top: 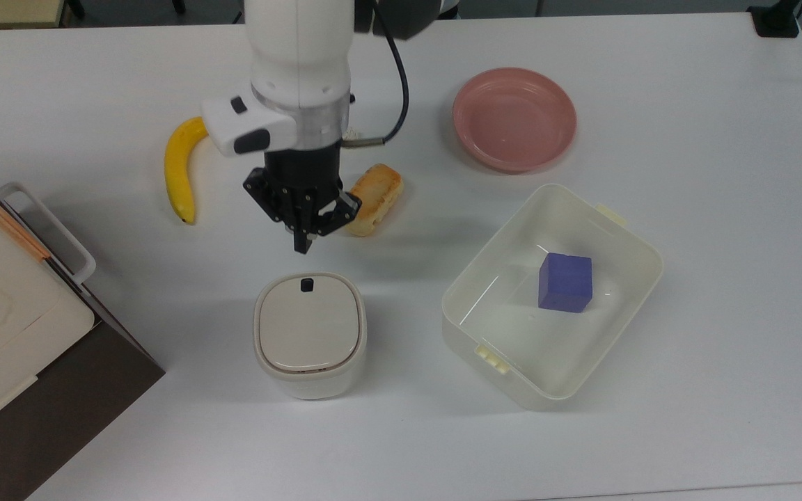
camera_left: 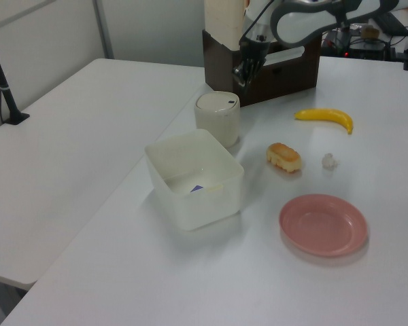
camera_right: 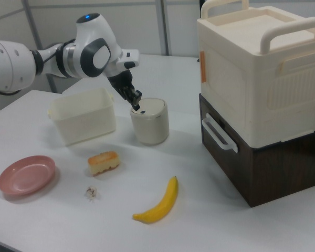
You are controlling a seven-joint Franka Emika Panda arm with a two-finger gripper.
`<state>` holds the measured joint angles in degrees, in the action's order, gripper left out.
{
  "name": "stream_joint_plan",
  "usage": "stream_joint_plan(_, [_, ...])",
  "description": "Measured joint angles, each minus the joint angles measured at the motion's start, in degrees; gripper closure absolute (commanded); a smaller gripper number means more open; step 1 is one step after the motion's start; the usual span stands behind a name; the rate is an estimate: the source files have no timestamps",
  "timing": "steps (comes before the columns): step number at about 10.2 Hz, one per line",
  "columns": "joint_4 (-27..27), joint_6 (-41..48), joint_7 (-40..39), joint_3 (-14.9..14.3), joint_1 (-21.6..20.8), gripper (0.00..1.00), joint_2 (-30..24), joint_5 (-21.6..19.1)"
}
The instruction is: Open the trash can
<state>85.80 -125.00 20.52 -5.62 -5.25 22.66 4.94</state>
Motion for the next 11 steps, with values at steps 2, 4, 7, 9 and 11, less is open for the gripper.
stream_joint_plan(2, [0.0, -4.2, 3.6, 0.0, -0.1, 1.0, 2.0, 1.5])
stream_joint_plan(4, [-0.6, -6.2, 7.1, 0.0, -0.1, 1.0, 2.9, 2.8])
stream_joint_plan(7, [-1.1, -6.9, 8.0, 0.0, -0.1, 1.0, 3.2, 3.1])
stream_joint_plan(9, [-1.1, -9.4, 9.0, 0.0, -0.1, 1.0, 4.5, 3.4])
stream_joint_plan(11, [-1.1, -11.3, 10.5, 0.0, -0.1, 1.0, 5.7, 5.7])
